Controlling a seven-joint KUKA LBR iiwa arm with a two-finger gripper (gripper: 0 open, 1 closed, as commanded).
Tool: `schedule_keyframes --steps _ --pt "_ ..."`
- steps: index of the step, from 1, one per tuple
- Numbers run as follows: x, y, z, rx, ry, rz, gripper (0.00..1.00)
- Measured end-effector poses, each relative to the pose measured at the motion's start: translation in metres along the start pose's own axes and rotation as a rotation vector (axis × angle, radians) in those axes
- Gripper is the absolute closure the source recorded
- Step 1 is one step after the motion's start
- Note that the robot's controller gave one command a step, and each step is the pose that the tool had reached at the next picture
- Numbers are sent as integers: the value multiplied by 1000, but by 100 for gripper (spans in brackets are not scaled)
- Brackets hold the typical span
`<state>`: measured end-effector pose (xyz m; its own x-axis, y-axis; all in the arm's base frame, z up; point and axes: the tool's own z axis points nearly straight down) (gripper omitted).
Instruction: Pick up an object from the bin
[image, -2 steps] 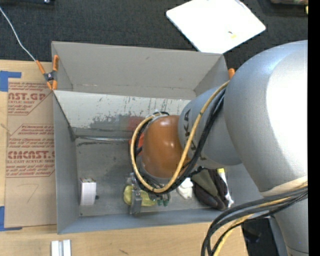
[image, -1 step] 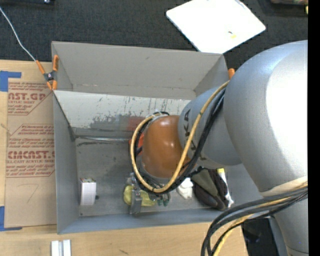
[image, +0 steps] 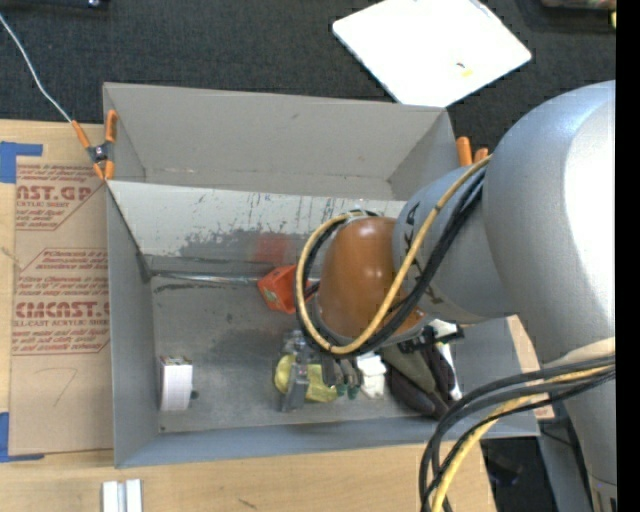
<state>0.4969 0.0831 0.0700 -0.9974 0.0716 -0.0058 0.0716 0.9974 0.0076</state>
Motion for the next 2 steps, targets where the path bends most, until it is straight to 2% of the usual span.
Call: schedule_keyframes --steps 1,2 --pt "12 -13 0 3 1 -165 100" --pt "12 -13 0 2 1 -165 100"
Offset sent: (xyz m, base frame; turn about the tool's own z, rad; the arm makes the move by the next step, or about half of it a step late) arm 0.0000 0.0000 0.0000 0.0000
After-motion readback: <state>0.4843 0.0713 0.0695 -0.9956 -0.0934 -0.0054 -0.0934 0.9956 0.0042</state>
